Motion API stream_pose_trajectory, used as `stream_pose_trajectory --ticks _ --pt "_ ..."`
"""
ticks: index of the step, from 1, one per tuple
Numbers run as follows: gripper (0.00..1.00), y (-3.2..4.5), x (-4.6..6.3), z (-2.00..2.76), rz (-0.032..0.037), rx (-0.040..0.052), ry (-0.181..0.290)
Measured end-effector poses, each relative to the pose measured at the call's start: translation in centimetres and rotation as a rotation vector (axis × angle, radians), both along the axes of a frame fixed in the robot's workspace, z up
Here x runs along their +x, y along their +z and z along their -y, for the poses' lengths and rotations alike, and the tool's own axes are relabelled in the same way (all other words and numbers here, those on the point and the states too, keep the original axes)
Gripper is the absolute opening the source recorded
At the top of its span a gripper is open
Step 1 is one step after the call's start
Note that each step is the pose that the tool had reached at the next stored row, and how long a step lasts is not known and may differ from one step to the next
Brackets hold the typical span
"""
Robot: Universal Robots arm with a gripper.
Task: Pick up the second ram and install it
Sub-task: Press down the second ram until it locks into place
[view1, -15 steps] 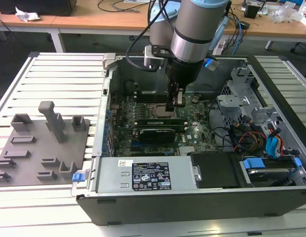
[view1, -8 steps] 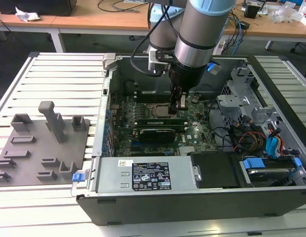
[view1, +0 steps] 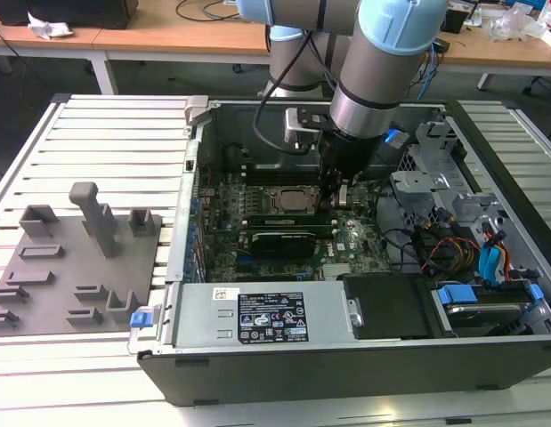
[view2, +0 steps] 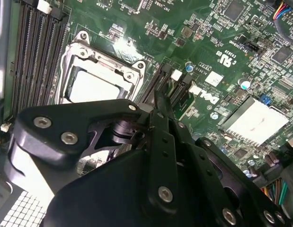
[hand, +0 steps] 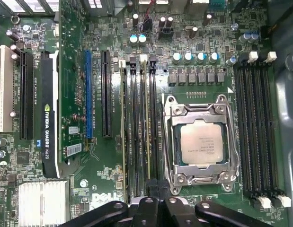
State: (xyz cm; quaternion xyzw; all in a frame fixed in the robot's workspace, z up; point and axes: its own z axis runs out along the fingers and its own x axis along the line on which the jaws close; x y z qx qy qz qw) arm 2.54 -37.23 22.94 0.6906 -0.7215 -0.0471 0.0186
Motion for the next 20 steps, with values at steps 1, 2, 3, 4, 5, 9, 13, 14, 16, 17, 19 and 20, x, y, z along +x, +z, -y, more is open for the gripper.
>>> stream_pose_trajectory --ticks 1,2,3,4,5,9,13,14,16,17,19,20 --pt "0.11 -0.08 0.0 0.01 -0.0001 0.0002 0.000" --pt "0.11 -0.14 0.0 0.02 -0.0002 0.0008 0.000" --pt "0.11 -0.17 0.0 0.04 -0.0001 0.0021 0.000" --pt "0.11 -0.13 0.0 0.08 0.0001 0.0027 0.001" --pt "0.11 0.06 0.0 0.07 0.0017 0.0054 0.000" --pt "0.11 0.88 -0.5 0.32 0.0082 0.0080 0.001" --pt "0.11 0.87 -1.8 1.07 0.0113 0.0121 0.002" --pt "0.11 0.87 -2.5 1.07 0.0119 0.0175 0.002" --pt "0.11 0.81 -4.8 1.07 0.0154 0.0385 0.002" --pt "0.11 0.78 -5.5 1.07 0.0162 0.0439 0.002" --pt "0.11 0.65 -6.6 1.07 0.0177 0.0470 0.002" --pt "0.11 0.54 -7.2 1.08 0.0180 0.0469 0.002"
